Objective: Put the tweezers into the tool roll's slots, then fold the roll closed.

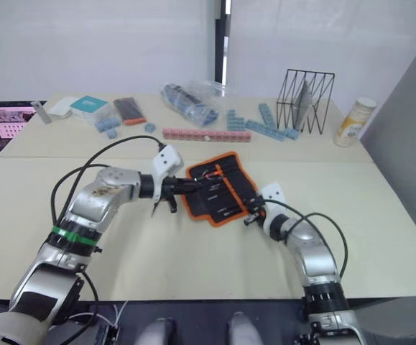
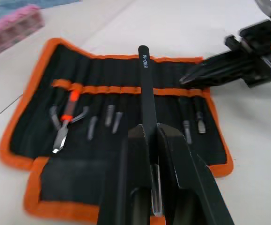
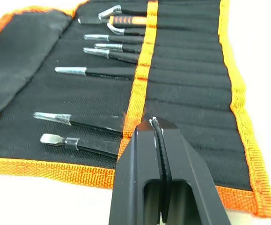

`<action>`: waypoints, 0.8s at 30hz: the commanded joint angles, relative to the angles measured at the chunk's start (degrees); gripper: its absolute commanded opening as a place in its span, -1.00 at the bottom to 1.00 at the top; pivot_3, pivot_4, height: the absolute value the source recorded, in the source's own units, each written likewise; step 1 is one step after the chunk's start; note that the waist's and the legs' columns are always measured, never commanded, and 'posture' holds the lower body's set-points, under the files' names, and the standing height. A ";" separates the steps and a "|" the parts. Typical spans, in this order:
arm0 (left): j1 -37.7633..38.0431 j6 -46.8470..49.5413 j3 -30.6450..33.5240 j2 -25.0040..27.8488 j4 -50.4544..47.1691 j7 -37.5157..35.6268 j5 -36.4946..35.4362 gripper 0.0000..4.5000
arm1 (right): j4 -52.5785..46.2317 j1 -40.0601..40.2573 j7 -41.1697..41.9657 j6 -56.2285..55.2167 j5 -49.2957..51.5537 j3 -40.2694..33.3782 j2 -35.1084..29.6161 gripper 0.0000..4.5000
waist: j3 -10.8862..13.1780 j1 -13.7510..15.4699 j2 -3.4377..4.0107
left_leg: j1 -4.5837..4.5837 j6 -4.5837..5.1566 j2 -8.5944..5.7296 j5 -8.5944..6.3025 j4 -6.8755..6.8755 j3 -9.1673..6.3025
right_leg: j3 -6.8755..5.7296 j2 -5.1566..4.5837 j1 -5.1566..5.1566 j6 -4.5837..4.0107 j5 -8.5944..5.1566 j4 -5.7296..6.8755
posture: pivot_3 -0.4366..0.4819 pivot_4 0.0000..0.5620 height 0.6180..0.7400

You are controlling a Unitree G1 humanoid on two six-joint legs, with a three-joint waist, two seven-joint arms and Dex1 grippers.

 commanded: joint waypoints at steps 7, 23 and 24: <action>-7.47 -2.50 -4.37 -6.34 12.57 -1.21 6.95 -1.00 | -1.23 0.60 -2.62 -1.02 -0.71 0.42 1.88 -1.00 | 0.00 -0.28 0.00 | 0.01 0.01 0.00 0.00 -0.04 0.00 | 0.02 0.01 -0.03 0.01 -0.01 0.03 | -0.05 -0.47 1.00; -5.76 0.91 -4.45 -5.70 11.90 -3.33 9.58 -1.00 | -1.98 0.90 -3.75 -0.89 -0.45 0.65 3.47 -1.00 | 0.00 -0.19 0.00 | 0.00 0.01 0.00 -0.01 -0.02 -0.02 | 0.02 0.01 -0.02 0.02 -0.02 0.08 | -0.05 -0.47 1.00; -5.41 1.32 -4.50 -5.46 11.37 -3.59 9.53 -1.00 | -1.91 0.83 -3.70 -0.88 -0.47 0.66 3.41 -1.00 | 0.00 -0.19 0.00 | 0.01 0.01 0.00 0.00 -0.02 -0.02 | 0.03 0.01 -0.02 0.02 -0.02 0.08 | -0.05 -0.47 1.00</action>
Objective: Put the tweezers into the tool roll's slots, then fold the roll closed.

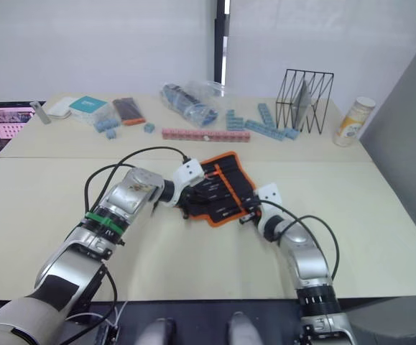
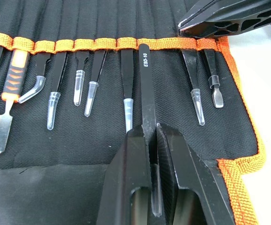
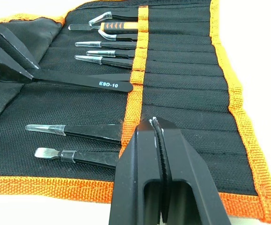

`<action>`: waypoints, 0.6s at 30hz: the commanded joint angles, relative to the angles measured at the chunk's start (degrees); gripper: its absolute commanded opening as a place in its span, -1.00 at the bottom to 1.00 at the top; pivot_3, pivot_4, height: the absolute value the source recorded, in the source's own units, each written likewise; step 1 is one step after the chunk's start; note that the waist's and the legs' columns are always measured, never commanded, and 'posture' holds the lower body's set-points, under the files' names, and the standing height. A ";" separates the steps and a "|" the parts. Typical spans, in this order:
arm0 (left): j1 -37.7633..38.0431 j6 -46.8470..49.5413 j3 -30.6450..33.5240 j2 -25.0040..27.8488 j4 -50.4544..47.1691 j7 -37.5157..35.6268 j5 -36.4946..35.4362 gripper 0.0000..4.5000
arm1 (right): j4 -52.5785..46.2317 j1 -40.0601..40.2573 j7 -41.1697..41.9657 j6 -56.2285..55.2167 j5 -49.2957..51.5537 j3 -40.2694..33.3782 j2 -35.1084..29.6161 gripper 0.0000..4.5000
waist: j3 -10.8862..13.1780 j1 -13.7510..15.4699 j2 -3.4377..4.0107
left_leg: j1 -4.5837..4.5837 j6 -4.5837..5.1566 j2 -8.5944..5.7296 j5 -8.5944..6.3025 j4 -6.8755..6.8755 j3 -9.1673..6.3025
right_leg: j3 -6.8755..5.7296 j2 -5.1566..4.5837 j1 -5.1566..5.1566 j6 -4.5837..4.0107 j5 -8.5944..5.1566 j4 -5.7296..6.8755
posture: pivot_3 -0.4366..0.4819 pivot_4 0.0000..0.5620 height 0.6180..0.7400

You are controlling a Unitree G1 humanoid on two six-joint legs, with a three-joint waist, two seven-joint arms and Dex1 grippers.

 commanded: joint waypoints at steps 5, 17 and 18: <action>0.91 1.93 0.40 0.99 -3.74 -1.27 0.41 -1.00 | -0.68 -0.54 0.41 -0.39 0.00 0.53 0.11 -1.00 | 0.00 0.05 0.00 | 0.00 0.00 0.00 0.00 0.01 -0.01 | 0.00 0.00 0.00 0.00 0.00 0.02 | -0.05 -0.47 1.00; -4.06 -2.24 1.09 -6.48 5.18 2.88 2.17 -1.00 | -0.81 -0.28 0.99 -0.11 -0.84 1.98 -0.03 -1.00 | 0.00 0.04 0.00 | 0.01 0.00 0.00 0.00 0.02 -0.01 | 0.00 0.00 0.02 0.01 0.00 0.03 | -0.05 -0.47 1.00; -4.40 -2.97 0.81 -7.30 6.17 2.99 2.46 -1.00 | -0.95 -0.15 0.93 -0.09 -0.85 2.04 0.12 -1.00 | 0.00 0.05 0.00 | 0.01 0.00 0.00 0.00 0.02 0.00 | 0.00 0.00 0.02 0.01 0.00 0.02 | -0.05 -0.47 1.00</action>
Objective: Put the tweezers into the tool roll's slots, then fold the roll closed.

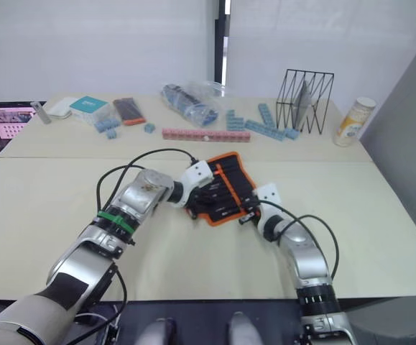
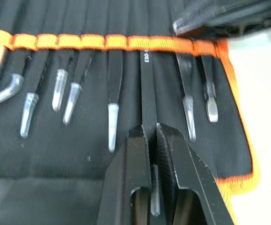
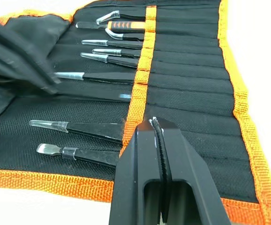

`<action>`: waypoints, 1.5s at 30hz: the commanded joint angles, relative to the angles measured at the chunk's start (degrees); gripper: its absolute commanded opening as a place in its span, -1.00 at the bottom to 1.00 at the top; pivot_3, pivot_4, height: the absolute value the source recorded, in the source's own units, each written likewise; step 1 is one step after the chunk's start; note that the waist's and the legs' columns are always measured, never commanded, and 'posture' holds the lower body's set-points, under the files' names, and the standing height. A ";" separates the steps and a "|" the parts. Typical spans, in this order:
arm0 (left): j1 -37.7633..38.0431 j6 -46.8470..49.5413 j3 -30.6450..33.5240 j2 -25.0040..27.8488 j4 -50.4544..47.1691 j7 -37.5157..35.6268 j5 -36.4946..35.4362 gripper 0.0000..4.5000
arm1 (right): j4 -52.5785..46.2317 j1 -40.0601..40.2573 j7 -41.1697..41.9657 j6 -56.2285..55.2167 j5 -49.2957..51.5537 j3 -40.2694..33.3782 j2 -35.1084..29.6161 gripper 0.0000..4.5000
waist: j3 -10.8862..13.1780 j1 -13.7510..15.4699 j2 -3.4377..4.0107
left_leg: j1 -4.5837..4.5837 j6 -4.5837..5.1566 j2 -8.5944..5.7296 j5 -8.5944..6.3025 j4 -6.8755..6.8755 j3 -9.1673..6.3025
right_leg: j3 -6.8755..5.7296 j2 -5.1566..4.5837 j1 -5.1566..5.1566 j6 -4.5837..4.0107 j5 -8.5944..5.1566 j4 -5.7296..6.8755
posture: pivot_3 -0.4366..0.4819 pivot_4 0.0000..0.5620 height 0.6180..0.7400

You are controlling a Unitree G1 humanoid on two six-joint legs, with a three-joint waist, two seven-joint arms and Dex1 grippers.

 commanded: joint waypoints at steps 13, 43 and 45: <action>-7.84 -17.31 1.57 -6.32 18.64 2.05 4.00 -1.00 | -2.10 1.02 0.93 0.94 -0.46 2.83 0.67 -1.00 | 0.00 0.02 0.00 | 0.00 0.00 -0.01 0.00 0.00 -0.01 | 0.00 0.00 0.01 0.01 -0.01 0.00 | -0.05 -0.47 1.00; -5.90 -16.85 6.58 -2.05 8.86 1.28 7.01 0.99 | 0.15 0.96 3.10 1.21 -1.48 3.93 -0.80 -1.00 | 0.00 -0.25 0.00 | 0.07 0.00 -0.01 0.00 -0.02 -0.04 | 0.02 0.02 0.05 0.03 -0.01 0.09 | -0.05 -0.47 1.00; -4.09 -16.07 8.74 0.02 3.75 3.80 6.47 0.99 | 0.94 0.67 3.50 0.94 -1.65 4.24 -0.80 -1.00 | 0.00 -0.40 0.00 | 0.06 0.00 -0.01 0.00 -0.01 -0.04 | 0.02 0.02 0.04 0.02 -0.01 0.11 | -0.05 -0.47 1.00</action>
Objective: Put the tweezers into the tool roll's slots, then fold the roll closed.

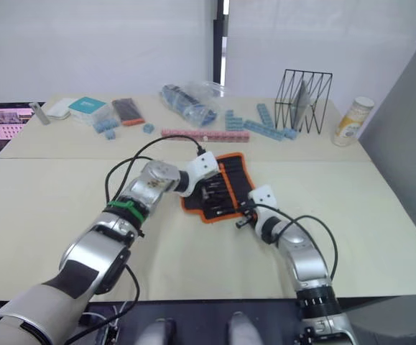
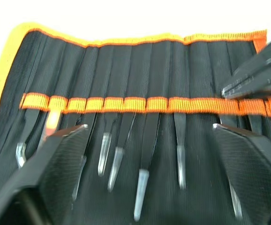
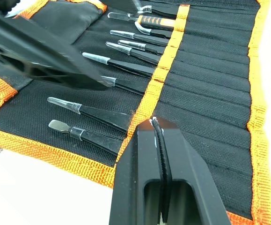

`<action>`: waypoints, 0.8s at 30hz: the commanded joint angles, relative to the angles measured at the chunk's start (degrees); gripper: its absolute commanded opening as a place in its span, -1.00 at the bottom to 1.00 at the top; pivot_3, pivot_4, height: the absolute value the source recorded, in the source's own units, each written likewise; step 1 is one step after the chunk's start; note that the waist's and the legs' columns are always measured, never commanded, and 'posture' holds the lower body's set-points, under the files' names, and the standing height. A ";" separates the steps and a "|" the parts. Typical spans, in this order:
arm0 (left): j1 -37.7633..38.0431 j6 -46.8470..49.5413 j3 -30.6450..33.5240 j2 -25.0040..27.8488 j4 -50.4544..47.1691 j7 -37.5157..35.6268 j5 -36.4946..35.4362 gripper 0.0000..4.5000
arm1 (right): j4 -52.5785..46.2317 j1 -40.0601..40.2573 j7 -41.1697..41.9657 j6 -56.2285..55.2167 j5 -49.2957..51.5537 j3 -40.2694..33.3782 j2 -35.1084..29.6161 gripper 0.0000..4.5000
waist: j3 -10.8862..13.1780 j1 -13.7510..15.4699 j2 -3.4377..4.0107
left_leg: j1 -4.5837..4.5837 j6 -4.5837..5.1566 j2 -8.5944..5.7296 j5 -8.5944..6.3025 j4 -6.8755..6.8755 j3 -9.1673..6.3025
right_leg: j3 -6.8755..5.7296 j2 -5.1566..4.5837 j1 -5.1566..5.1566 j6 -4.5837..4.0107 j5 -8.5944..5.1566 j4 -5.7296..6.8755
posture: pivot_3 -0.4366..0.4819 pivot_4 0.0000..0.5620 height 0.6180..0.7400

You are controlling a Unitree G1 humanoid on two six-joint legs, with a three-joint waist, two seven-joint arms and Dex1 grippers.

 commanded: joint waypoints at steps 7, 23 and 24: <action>9.36 7.78 14.29 8.25 -24.58 7.52 -9.09 0.99 | 3.87 -0.87 3.01 -0.08 -0.70 2.71 -0.13 -1.00 | -0.02 -0.84 0.03 | 0.12 0.00 0.01 0.00 -0.01 -0.01 | 0.00 0.00 0.09 0.00 0.00 0.04 | -0.05 -0.47 1.00; 50.41 12.28 32.75 11.07 -64.64 20.10 -20.84 0.99 | 9.55 -4.62 8.21 -2.29 -1.00 3.08 -2.17 -1.00 | -0.04 -1.14 0.02 | 0.29 -0.01 0.08 0.00 0.06 0.07 | 0.02 -0.01 0.23 -0.07 0.03 0.07 | -0.05 -0.47 1.00; 53.19 11.77 33.21 10.60 -66.03 20.69 -21.17 0.99 | 10.22 -5.11 8.50 -2.54 -1.03 3.10 -2.10 -1.00 | -0.04 -1.10 0.01 | 0.30 -0.01 0.08 0.00 0.06 0.06 | 0.00 -0.01 0.23 -0.08 0.03 0.08 | -0.05 -0.47 1.00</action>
